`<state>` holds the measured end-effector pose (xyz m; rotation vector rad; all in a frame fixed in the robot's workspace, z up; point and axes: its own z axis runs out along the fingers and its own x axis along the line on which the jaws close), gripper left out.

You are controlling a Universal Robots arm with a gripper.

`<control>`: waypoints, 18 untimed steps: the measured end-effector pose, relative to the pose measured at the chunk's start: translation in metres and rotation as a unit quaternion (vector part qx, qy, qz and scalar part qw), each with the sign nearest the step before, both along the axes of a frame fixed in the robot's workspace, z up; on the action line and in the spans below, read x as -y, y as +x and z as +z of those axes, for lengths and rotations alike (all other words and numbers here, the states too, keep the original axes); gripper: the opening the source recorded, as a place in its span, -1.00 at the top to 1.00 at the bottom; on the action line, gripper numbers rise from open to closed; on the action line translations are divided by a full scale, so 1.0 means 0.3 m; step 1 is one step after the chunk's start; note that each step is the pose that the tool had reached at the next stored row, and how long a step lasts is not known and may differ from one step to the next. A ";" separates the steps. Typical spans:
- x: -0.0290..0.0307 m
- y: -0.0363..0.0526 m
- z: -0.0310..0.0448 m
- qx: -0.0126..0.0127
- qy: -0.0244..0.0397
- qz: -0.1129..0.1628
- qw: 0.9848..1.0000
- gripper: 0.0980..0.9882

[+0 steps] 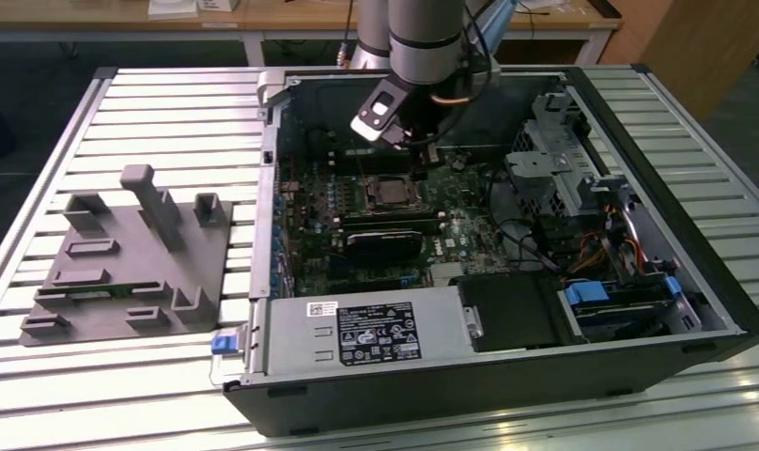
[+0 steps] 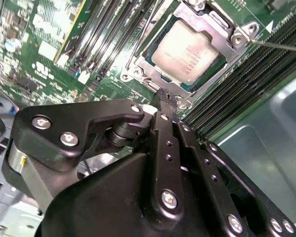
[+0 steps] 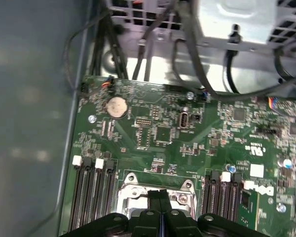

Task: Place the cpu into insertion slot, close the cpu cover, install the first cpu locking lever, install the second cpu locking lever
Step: 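Close the cpu cover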

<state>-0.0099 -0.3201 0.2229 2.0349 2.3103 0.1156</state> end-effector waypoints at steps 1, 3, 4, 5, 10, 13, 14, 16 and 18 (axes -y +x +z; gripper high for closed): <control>0.000 0.000 0.000 0.000 0.000 0.008 1.000 0.98; 0.000 0.000 -0.001 0.000 -0.001 0.024 1.000 0.98; 0.000 0.000 -0.001 0.000 -0.002 0.031 1.000 0.98; 0.000 0.000 -0.001 0.000 -0.003 0.038 0.999 0.98; 0.000 0.000 -0.001 0.000 -0.008 0.058 0.998 0.98; 0.000 0.000 -0.001 0.000 -0.010 0.072 0.997 0.98; 0.000 0.000 -0.001 0.000 -0.010 0.076 0.997 0.98; 0.000 0.000 -0.001 0.000 -0.010 0.084 0.996 0.98; 0.000 0.000 -0.001 0.000 -0.011 0.093 0.996 0.98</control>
